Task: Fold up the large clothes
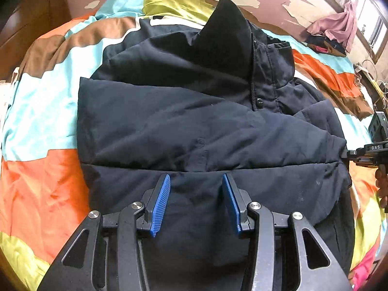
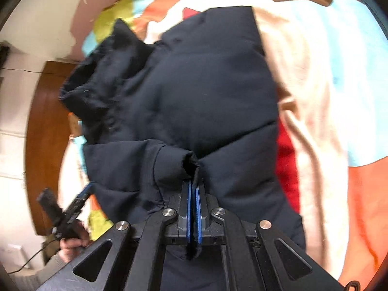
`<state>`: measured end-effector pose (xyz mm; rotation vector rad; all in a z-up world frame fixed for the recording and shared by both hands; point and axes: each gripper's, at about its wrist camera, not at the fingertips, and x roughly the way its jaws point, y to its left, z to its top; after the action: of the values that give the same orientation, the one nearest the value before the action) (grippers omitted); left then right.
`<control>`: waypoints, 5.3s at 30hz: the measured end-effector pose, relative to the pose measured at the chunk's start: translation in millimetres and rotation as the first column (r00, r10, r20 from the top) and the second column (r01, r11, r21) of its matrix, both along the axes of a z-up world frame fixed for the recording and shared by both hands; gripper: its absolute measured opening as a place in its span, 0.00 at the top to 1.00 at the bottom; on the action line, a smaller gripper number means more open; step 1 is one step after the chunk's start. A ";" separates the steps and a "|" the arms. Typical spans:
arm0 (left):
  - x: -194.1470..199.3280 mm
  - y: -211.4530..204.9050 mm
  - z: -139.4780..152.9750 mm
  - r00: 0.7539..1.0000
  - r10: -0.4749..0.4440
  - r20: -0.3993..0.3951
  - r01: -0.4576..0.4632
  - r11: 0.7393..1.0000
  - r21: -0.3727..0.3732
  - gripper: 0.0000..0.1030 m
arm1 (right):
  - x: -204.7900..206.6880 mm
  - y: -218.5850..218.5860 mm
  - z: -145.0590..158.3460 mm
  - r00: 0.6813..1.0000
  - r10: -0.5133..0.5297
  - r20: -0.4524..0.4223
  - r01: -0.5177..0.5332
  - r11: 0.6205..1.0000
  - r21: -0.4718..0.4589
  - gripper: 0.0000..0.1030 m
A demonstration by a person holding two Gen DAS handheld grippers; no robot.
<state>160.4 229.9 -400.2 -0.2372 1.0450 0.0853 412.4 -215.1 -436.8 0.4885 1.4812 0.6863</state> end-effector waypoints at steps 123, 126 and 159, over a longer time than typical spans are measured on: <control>-48.3 -1.8 13.2 0.933 -0.064 0.355 0.026 0.993 0.111 0.95 | -103.9 71.5 88.9 0.704 0.153 0.693 -0.028 0.982 -0.188 0.92; -50.6 -5.0 2.9 0.927 -0.090 0.364 0.041 0.989 0.142 0.95 | -106.9 71.4 76.1 0.695 0.141 0.705 -0.015 0.983 -0.181 0.92; -109.4 -35.5 -10.1 0.956 -0.152 0.253 0.119 0.983 0.141 0.95 | -154.9 64.3 37.8 0.704 0.294 0.647 -0.072 0.935 -0.347 0.91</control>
<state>51.0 194.4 -410.3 -0.0605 0.7854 -0.0060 257.5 -150.8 -399.0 -0.1694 0.8826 0.6854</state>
